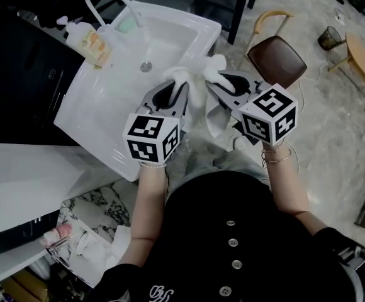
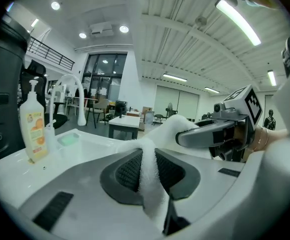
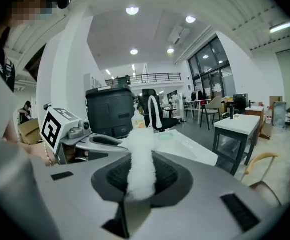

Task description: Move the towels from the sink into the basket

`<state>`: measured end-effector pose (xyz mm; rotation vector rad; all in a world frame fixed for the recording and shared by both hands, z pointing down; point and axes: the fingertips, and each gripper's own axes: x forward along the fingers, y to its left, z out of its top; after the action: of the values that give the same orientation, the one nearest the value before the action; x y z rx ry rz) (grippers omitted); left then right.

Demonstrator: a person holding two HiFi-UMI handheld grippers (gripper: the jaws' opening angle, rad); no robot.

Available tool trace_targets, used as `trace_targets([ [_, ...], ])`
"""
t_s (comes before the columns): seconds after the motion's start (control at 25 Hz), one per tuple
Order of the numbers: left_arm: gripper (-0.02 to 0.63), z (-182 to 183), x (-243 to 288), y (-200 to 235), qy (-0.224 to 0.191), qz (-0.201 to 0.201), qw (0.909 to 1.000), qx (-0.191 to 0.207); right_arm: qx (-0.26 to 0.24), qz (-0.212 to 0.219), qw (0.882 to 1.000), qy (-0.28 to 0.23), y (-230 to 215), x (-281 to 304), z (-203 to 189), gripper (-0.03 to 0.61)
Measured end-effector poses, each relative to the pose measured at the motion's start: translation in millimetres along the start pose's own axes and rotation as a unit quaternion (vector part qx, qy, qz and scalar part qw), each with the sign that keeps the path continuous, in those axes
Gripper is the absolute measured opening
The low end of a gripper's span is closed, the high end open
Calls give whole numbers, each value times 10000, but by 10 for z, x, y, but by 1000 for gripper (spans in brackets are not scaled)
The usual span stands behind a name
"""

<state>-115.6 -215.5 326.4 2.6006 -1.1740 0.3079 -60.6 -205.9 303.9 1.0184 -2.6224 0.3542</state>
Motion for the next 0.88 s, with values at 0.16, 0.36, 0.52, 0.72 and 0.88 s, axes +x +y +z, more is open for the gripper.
trace_targets([
  [0.16, 60, 141, 354, -254, 3, -112, 9998, 174, 58, -69, 9999, -102, -353, -266, -18, 71],
  [0.36, 60, 302, 834, -582, 70, -163, 9996, 237, 226, -76, 9996, -176, -878, -569, -29, 71],
  [0.52, 60, 340, 1169, -800, 218, -214, 9993, 238, 283, -93, 9995, -100, -1209, -745, -116, 71],
  [0.72, 60, 284, 1566, -1031, 386, -325, 9984, 265, 454, -152, 9988, -54, -1605, -905, -311, 71],
  [0.88, 60, 179, 1815, -1199, 528, -456, 9974, 179, 671, -167, 9976, 80, -1841, -1028, -517, 71],
])
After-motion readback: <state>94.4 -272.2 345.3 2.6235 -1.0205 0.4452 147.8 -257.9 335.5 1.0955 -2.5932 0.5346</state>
